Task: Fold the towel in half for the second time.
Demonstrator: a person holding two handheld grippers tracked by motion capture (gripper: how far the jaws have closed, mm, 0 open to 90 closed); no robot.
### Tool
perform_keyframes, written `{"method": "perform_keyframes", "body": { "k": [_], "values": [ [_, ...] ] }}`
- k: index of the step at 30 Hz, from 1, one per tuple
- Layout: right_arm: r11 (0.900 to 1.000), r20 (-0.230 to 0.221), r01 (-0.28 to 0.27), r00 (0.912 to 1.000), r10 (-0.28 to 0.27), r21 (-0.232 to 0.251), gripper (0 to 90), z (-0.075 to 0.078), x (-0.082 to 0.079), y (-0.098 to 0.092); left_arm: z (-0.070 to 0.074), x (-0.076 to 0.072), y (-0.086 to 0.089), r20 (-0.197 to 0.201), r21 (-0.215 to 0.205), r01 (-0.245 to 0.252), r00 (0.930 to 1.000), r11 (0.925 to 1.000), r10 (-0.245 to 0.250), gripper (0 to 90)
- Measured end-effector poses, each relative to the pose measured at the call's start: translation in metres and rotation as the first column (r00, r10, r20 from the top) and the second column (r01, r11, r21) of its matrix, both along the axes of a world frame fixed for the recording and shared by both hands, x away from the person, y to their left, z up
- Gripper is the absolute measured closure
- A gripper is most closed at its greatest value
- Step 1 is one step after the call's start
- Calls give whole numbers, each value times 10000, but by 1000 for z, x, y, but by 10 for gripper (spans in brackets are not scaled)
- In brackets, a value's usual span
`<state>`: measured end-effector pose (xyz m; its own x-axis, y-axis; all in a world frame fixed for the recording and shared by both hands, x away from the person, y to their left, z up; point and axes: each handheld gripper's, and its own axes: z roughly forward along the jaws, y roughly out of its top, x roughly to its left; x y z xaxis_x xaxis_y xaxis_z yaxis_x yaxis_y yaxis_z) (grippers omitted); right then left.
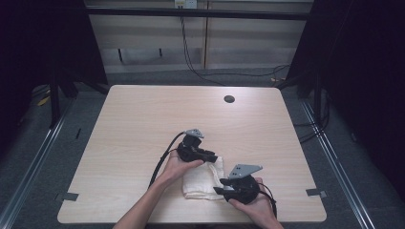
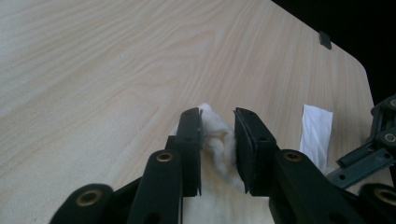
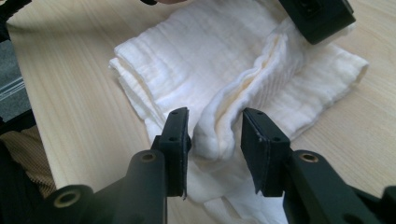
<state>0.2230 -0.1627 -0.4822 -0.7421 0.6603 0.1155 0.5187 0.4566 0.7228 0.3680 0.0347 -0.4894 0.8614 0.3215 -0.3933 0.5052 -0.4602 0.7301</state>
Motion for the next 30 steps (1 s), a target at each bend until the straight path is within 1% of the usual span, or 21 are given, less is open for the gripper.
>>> {"method": "perform_keyframes", "body": {
  "k": [2, 4, 5, 7, 8, 9, 11, 12, 13, 14, 15, 16, 20, 21, 22, 24, 25, 26, 27, 30],
  "values": [
    [9999, -23, 130, 9999, -130, 83, 587, -1, 2, -3, 1, 0, 0, 51, -30, -14, 10000, 10000, 14, 661],
    [9997, -119, 247, 9996, -247, 66, 580, -1, 4, -5, 5, -1, 2, 276, 4, -213, 9994, 9998, 213, 616],
    [9996, -125, 268, 9996, -267, 86, 581, -2, 5, -6, 6, -1, 3, 323, 20, -265, 9991, 9996, 264, 593],
    [9996, -96, 296, 9995, -295, 34, 585, -2, 6, -7, 7, 0, 4, 373, -3, -247, 9990, 9997, 247, 583],
    [9994, -104, 327, 9994, -326, 75, 584, -3, 7, -8, 8, -1, 5, 369, 50, -317, 9988, 9995, 315, 566],
    [9987, -143, 491, 9987, -489, 100, 580, -3, 9, -10, 11, -1, 7, 529, 131, -428, 9977, 9990, 420, 534],
    [9982, -221, 590, 9980, -589, 55, 576, -5, 12, -13, 12, -1, 9, 598, 112, -465, 9972, 9989, 457, 507],
    [9982, -221, 590, 9980, -589, 55, 576, -5, 12, -13, 14, -1, 10, 627, 49, -499, 9968, 9987, 495, 507],
    [9972, -271, 750, 9968, -749, 29, 573, -6, 15, -16, 17, -1, 13, 712, 23, -559, 9959, 9984, 556, 497],
    [9972, -271, 750, 9968, -749, 29, 573, -6, 15, -16, 17, -1, 13, 712, 23, -559, 9959, 9984, 556, 501],
    [9961, -2, 876, 9962, -876, 116, 572, -5, 14, -19, 19, -1, 15, 795, 55, -412, 9960, 9991, 406, 507],
    [9961, -2, 876, 9962, -876, 116, 572, -5, 14, -19, 19, -1, 15, 795, 55, -412, 9960, 9991, 406, 509],
    [9942, 50, 1044, 9945, -1046, 274, 571, -3, 16, -24, 19, -1, 19, 844, 207, -407, 9957, 9990, 389, 509],
    [9931, 67, 1095, 9939, -1099, 409, 571, -2, 17, -27, 19, -4, 21, 847, 283, -439, 9956, 9986, 414, 504],
    [9931, 67, 1095, 9939, -1099, 409, 571, -2, 17, -27, 19, -4, 21, 847, 283, -439, 9956, 9986, 414, 501],
    [9922, 75, 1156, 9932, -1161, 467, 569, -1, 18, -29, 18, -8, 23, 818, 376, -567, 9952, 9977, 534, 511],
    [9920, 75, 1168, 9931, -1173, 471, 568, -1, 19, -31, 18, -9, 24, 799, 497, -619, 9951, 9968, 578, 520],
    [9920, 66, 1173, 9930, -1178, 474, 562, 0, 19, -32, 18, -10, 25, 744, 635, -627, 9955, 9960, 579, 512],
    [9902, 42, 1279, 9917, -1283, 554, 553, 1, 20, -35, 20, -13, 28, 716, 649, -731, 9951, 9952, 684, 499],
    [9903, 60, 1255, 9920, -1260, 595, 530, 3, 21, -37, 23, -16, 32, 755, 730, -772, 9946, 9943, 716, 458]
  ]
}}
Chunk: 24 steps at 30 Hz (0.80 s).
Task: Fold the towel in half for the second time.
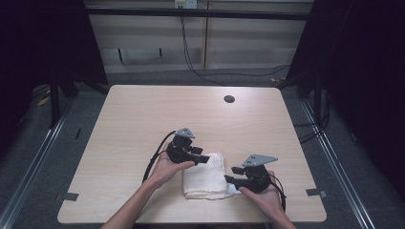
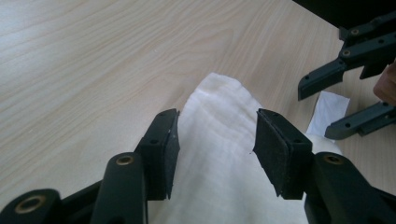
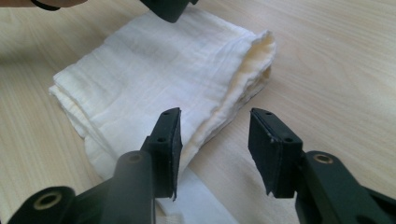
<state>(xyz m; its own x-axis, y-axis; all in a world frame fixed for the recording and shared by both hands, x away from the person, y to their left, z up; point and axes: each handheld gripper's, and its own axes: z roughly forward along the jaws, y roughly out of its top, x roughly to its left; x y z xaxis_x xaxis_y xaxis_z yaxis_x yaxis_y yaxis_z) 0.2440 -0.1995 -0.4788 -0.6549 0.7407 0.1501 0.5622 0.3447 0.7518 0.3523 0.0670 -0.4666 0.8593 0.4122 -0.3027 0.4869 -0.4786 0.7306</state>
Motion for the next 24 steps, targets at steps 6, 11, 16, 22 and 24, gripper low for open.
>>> {"method": "perform_keyframes", "body": {
  "k": [6, 11, 16, 22, 24],
  "values": [
    [9994, 97, -209, 9997, 206, 285, 473, 11, -2, 3, 8, -12, 19, 269, 9, -230, 9994, 9997, 230, 416],
    [9989, 318, -261, 9992, 248, 388, 436, 24, -2, 6, 19, -23, 35, 632, 164, -149, 9979, 9998, 138, 469],
    [9989, 618, -284, 9977, 260, 378, 423, 34, -2, 6, 25, -31, 58, 819, 252, -359, 9961, 9990, 337, 456],
    [9987, 812, 103, 9966, -143, 495, 406, 40, 0, -11, 26, -41, 91, 383, -414, -805, 9959, 9959, 821, 391],
    [9978, 896, 267, 9955, -320, 600, 391, 39, -2, -22, 26, -48, 97, 679, -208, -823, 9942, 9964, 835, 374]
  ]
}}
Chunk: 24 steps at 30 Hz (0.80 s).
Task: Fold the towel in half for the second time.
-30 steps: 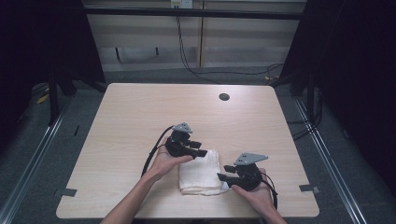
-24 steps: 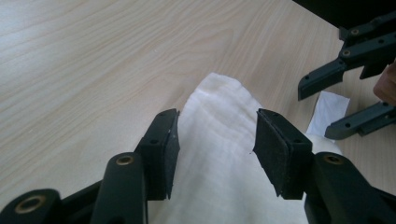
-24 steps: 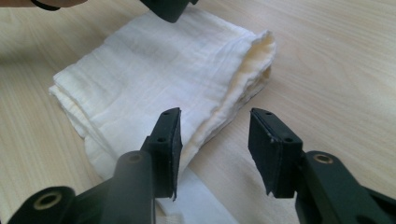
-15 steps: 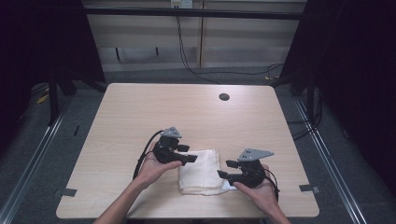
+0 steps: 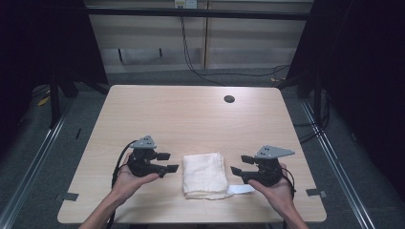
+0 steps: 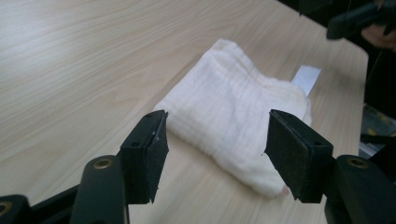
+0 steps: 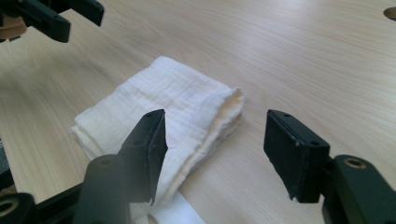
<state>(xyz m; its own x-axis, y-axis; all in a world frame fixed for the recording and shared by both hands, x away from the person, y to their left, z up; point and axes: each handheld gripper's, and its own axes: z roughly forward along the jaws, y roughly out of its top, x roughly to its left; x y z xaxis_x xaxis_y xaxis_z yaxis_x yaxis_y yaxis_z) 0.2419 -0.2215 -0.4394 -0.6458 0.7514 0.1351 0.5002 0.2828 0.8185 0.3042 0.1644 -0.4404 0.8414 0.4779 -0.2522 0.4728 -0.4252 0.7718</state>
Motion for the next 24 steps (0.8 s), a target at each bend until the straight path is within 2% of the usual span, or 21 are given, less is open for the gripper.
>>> {"method": "perform_keyframes", "body": {
  "k": [1, 2, 3, 4, 5, 6, 7, 8, 9, 10, 11, 12, 14, 15, 18, 19, 22, 24],
  "values": [
    [10000, -21, 46, 10000, -46, -55, 381, -1, -1, -3, -1, -4, 8, -6, 47, -29, 10000, 10000, 29, 370],
    [9999, -88, 62, 9999, -63, -93, 372, -1, -2, -5, -1, -4, 8, -6, 47, -29, 10000, 10000, 29, 369],
    [9998, -90, 67, 9999, -69, -193, 371, -1, -3, -8, -1, -8, 15, 160, 225, -296, 9994, 9993, 293, 365],
    [9998, -90, 67, 9999, -69, -193, 371, -1, -3, -8, -1, -8, 15, 160, 225, -296, 9994, 9993, 293, 361],
    [9996, -26, 142, 9999, -142, -260, 367, -1, -6, -13, -3, -11, 25, 55, 279, -493, 9988, 9984, 492, 361],
    [9996, -26, 142, 9999, -142, -260, 367, -1, -6, -13, -3, -11, 25, 55, 279, -493, 9988, 9984, 492, 361],
    [9994, -7, 321, 9995, -321, -135, 364, 1, -8, -21, -6, -15, 35, -14, 437, -777, 9970, 9960, 778, 359],
    [9994, -7, 321, 9995, -321, -135, 364, 1, -8, -21, -6, -15, 35, -14, 437, -777, 9970, 9960, 778, 353],
    [9987, -12, 517, 9987, -517, -1, 363, 2, -11, -30, -8, -18, 46, 38, 398, -1162, 9932, 9924, 1161, 350],
    [9977, 8, 684, 9977, -684, 24, 363, 1, -12, -35, -8, -18, 46, 38, 398, -1162, 9932, 9924, 1161, 348],
    [9969, 32, 778, 9970, -778, 68, 363, 0, -13, -40, -10, -21, 57, 110, 481, -1581, 9874, 9863, 1577, 345],
    [9958, -26, 888, 9960, -888, 203, 362, -2, -15, -44, -10, -21, 57, 110, 481, -1581, 9874, 9863, 1577, 344],
    [9945, -1, 1021, 9948, -1021, 242, 362, -4, -16, -47, -14, -26, 67, 275, 317, -2057, 9784, 9781, 2049, 344],
    [9930, -70, 1150, 9934, -1149, 267, 360, -11, -19, -53, -18, -31, 75, 210, 298, -2290, 9733, 9730, 2285, 344],
    [9918, -138, 1262, 9919, -1259, 224, 357, -17, -22, -58, -22, -35, 81, 270, 213, -2282, 9734, 9734, 2276, 338],
    [9903, -149, 1384, 9903, -1382, 157, 336, -22, -24, -63, -27, -37, 85, 217, 298, -2547, 9669, 9666, 2541, 329],
    [9869, -162, 1577, 9874, -1572, 328, 331, -24, -26, -68, -30, -37, 88, 65, 307, -2518, 9678, 9673, 2517, 318],
    [9837, 46, 1748, 9845, -1751, 417, 329, -27, -29, -72, -29, -36, 90, 255, 372, -2727, 9620, 9614, 2719, 319]
  ]
}}
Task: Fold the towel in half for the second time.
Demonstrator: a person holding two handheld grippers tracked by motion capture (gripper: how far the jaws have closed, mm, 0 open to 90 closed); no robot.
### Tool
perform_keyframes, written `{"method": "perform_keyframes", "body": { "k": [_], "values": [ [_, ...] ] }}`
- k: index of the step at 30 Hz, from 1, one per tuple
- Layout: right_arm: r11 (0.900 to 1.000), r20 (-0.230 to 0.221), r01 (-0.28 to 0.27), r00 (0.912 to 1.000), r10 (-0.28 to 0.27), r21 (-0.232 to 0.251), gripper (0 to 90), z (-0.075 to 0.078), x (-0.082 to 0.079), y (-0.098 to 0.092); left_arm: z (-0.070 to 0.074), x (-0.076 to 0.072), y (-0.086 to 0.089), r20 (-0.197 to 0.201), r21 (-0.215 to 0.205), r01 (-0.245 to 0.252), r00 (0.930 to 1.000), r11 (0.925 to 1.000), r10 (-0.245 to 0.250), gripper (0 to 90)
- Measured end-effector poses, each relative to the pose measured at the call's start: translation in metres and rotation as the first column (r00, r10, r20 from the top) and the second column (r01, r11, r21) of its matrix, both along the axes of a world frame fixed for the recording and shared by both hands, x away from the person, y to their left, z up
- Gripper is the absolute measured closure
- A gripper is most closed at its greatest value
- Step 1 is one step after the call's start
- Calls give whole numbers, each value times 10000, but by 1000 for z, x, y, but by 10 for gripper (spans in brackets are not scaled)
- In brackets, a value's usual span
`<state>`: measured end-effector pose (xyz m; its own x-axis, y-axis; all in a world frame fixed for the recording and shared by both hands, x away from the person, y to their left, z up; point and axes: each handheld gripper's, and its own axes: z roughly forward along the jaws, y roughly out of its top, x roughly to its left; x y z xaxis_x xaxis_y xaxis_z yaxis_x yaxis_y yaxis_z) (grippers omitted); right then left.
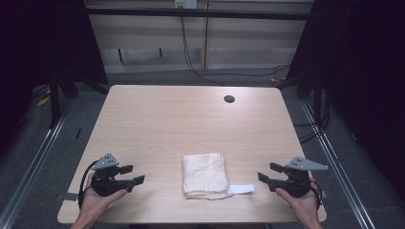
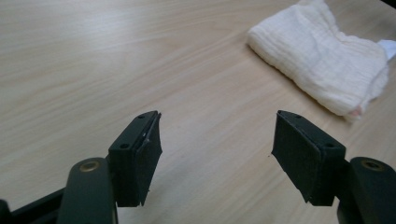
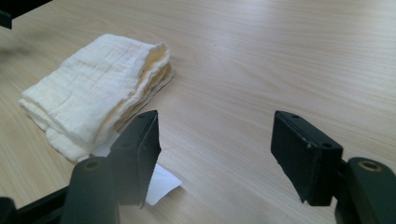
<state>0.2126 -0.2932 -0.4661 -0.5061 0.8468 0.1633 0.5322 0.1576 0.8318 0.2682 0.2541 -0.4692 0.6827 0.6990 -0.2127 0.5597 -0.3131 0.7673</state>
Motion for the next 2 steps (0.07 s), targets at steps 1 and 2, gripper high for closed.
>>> {"method": "perform_keyframes", "body": {
  "k": [1, 2],
  "values": [
    [10000, 16, 1, 10000, -1, -4, 329, -2, 0, 0, 0, 3, 0, -111, -364, -25, 9999, 9993, 21, 325],
    [10000, 16, 1, 10000, -1, -4, 329, -2, 0, 0, 0, 3, 0, -111, -364, -25, 9999, 9993, 21, 338]
  ]
}}
